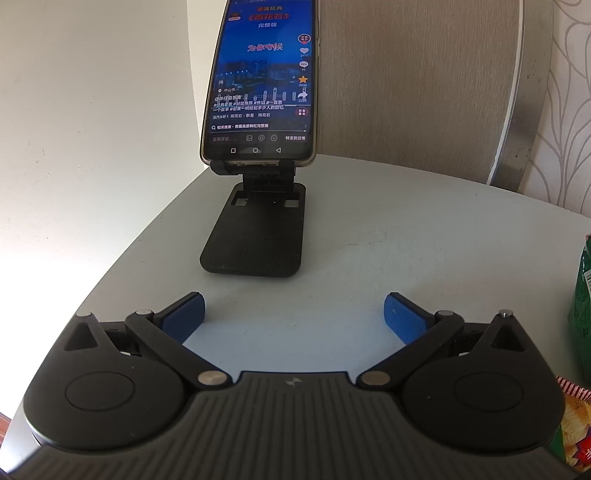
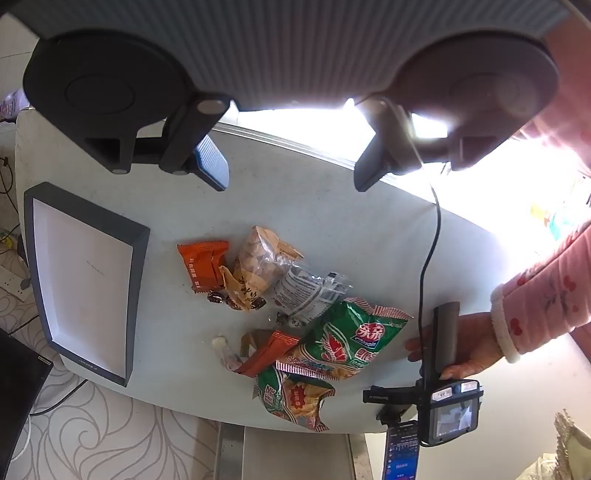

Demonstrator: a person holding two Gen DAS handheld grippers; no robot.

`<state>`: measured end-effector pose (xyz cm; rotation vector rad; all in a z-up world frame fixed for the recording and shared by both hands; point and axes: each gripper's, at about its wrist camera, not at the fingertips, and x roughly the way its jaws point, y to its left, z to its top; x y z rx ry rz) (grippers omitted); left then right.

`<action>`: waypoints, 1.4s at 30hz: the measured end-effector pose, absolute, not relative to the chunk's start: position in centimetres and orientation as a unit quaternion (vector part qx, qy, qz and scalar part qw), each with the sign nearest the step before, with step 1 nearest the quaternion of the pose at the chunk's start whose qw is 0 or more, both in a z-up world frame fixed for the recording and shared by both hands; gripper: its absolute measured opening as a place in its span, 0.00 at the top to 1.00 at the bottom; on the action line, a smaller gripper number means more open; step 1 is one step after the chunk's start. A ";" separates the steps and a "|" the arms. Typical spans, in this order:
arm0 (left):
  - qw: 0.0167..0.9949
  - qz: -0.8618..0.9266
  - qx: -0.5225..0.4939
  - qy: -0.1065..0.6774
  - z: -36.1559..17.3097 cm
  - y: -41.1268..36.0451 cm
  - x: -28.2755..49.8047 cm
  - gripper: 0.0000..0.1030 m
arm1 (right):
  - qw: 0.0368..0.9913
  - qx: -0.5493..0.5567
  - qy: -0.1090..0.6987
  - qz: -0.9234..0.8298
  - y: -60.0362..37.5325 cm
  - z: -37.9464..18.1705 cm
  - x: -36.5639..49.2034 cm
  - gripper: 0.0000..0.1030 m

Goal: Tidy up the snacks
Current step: 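Move both tools toward the snack pile on the table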

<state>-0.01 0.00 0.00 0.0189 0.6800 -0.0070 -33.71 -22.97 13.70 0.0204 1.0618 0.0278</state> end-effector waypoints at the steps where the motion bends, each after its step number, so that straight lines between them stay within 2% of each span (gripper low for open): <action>1: 0.942 -0.003 0.009 0.334 0.0 0.0 0.0 0.00 | 0.862 0.011 0.506 0.011 -23.0 13.7 -33.7 0.26; 18: 0.935 -0.060 0.028 0.349 0.0 1.0 -0.5 0.00 | 0.849 0.067 0.524 0.016 -22.8 12.4 -34.1 0.26; 26: 0.935 -0.087 -0.014 0.345 0.7 3.4 -2.5 0.00 | 0.842 0.103 0.529 0.027 -22.6 11.7 -34.3 0.26; 32: 0.923 -0.069 0.030 0.377 0.6 3.3 -3.1 0.00 | 0.861 0.114 0.495 0.021 -24.0 12.6 -33.7 0.26; 38: 0.921 -0.048 0.022 0.386 0.6 3.4 -3.4 0.00 | 0.922 0.120 0.366 -0.023 -27.1 16.2 -35.0 0.26; 42: 0.923 -0.042 0.022 0.383 0.6 3.4 -3.8 0.00 | 0.930 0.151 0.336 -0.006 -29.0 16.5 -36.0 0.26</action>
